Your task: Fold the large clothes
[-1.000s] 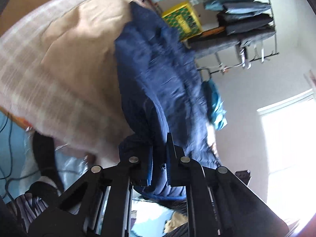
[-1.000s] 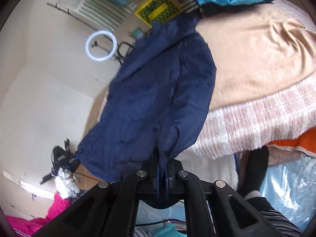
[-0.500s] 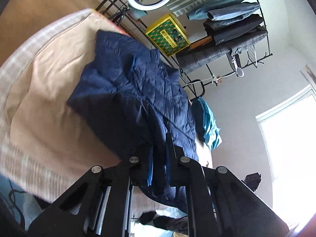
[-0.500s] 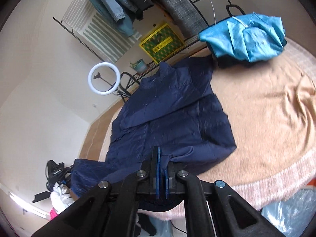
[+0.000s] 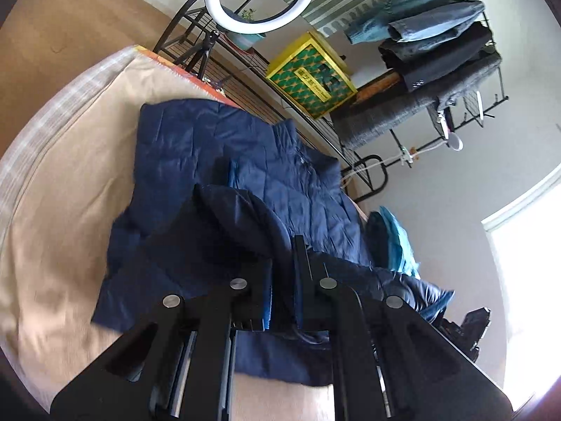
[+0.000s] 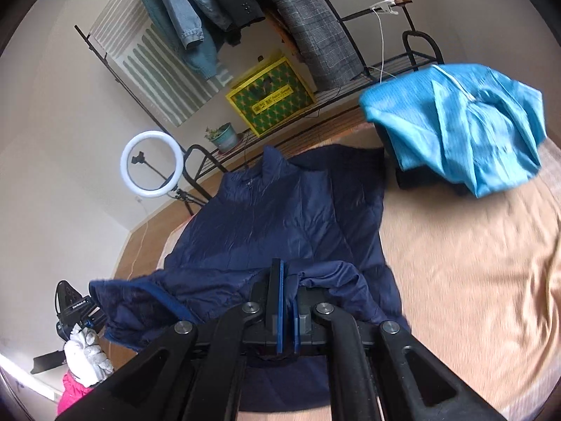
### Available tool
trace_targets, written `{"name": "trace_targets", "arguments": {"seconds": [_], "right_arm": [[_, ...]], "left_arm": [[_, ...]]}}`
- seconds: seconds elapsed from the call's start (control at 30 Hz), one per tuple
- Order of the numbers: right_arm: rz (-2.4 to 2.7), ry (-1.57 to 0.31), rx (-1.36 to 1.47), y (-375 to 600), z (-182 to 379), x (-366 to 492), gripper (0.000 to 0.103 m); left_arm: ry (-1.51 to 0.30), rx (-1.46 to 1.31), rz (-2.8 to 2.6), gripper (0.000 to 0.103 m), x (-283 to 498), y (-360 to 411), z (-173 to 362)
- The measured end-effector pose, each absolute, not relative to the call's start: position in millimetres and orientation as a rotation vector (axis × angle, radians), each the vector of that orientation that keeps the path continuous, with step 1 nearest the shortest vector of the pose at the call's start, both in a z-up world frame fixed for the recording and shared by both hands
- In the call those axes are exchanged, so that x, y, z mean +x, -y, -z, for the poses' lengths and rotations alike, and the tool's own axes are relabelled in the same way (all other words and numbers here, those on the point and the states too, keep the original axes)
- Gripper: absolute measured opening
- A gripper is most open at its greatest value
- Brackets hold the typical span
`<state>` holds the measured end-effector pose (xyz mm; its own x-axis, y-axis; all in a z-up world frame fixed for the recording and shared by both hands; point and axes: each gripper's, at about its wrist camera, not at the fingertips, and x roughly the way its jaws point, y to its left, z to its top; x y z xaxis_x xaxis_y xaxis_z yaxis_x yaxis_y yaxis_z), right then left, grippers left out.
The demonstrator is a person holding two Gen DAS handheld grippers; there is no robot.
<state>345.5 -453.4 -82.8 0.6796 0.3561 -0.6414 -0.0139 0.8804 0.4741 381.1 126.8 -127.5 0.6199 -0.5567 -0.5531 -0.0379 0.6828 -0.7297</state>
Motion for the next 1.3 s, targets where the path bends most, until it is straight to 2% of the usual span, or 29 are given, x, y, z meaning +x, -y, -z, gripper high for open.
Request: {"name": "trace_targets", "arguments": {"seconds": [0.37,0.6,0.73,0.8,0.9,1.03,1.17,1.3], "right_arm": [[-0.099,-0.851,0.400,459.5,123.5,472.6,0.001],[-0.089,-0.905,0.364,458.3,157.8,509.8,0.001],[-0.115,-0.914,0.321,455.0,158.1,515.5,0.008],[-0.134,-0.901,0.311,455.4,152.7,513.3,0.020],[-0.144,-0.892,0.284,456.9,142.7,508.0,0.032],[-0.177,-0.859,0.204,456.3,129.0,488.6,0.039],[-0.268,-0.894,0.165,452.0,132.4,472.7,0.034],[-0.322,-0.943,0.101,434.5,147.1,476.5,0.033]], "left_arm": [[-0.936,-0.727,0.261,0.008,492.4,-115.5,179.7],[-0.969,-0.718,0.228,0.010,525.3,-112.5,207.6],[-0.972,-0.761,0.238,0.024,533.7,-117.5,208.7],[-0.971,-0.783,0.247,0.041,535.8,-121.4,204.0],[-0.924,-0.784,0.243,0.057,532.6,-129.3,188.8],[-0.878,-0.682,0.252,0.057,525.6,-137.0,162.9],[-0.938,-0.461,0.287,0.057,516.8,-120.0,159.5],[-1.013,-0.363,0.326,0.057,518.4,-95.3,177.2]]}}
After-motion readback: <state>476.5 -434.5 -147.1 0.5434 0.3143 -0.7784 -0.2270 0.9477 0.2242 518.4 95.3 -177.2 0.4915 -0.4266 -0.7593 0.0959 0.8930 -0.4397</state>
